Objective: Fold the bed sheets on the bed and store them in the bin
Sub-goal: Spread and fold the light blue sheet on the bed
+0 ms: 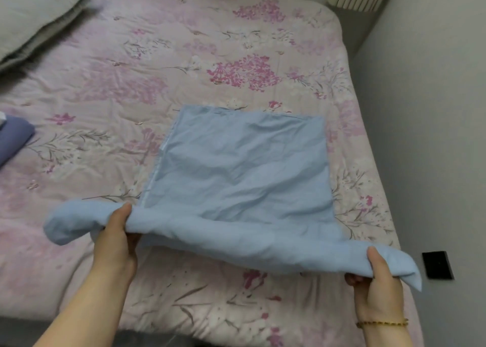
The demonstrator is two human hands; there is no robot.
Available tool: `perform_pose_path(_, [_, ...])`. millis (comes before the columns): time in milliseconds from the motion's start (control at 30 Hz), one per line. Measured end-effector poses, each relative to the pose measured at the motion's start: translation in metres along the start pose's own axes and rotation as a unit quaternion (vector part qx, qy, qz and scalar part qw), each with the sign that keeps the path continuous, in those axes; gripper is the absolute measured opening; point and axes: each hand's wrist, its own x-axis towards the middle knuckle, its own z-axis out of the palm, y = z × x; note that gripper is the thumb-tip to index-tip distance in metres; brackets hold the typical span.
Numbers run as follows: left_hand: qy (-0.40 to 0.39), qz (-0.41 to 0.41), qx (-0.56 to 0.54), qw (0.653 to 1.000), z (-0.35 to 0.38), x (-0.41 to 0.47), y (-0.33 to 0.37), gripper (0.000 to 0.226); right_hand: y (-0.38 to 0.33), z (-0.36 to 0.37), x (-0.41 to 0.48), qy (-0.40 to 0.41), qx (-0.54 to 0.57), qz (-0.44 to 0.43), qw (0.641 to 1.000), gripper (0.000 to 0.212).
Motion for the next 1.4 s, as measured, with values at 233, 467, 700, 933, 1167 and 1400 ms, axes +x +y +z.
perform_pose_path(233, [0.016,0.023,0.045,0.999,0.098,0.054,0.022,0.016,-0.035,0.068,0.091,-0.015,-0.018,-0.033,0.999,0.035])
perform_pose_path(467, [-0.072,0.057,0.235,0.968,0.178,0.141,0.014,0.026,-0.033,0.143,0.203,-0.117,-0.11,-0.004,0.987,0.02])
perform_pose_path(700, [-0.162,0.099,0.686,0.702,0.138,0.143,-0.067,0.056,0.026,0.107,0.224,-0.163,-0.598,-0.056,0.783,0.054])
perform_pose_path(933, [-0.172,0.104,0.786,0.584,0.121,0.128,-0.093,0.061,0.049,0.067,0.204,-0.01,-0.443,0.027,0.896,0.056])
perform_pose_path(1167, [-0.192,0.112,0.809,0.544,0.112,0.122,-0.095,0.063,0.042,0.071,0.211,-0.03,-0.435,0.004,0.9,0.019])
perform_pose_path(1400, [-0.201,0.112,0.809,0.541,0.112,0.126,-0.099,0.064,0.057,0.056,0.22,-0.005,-0.526,0.014,0.85,0.023])
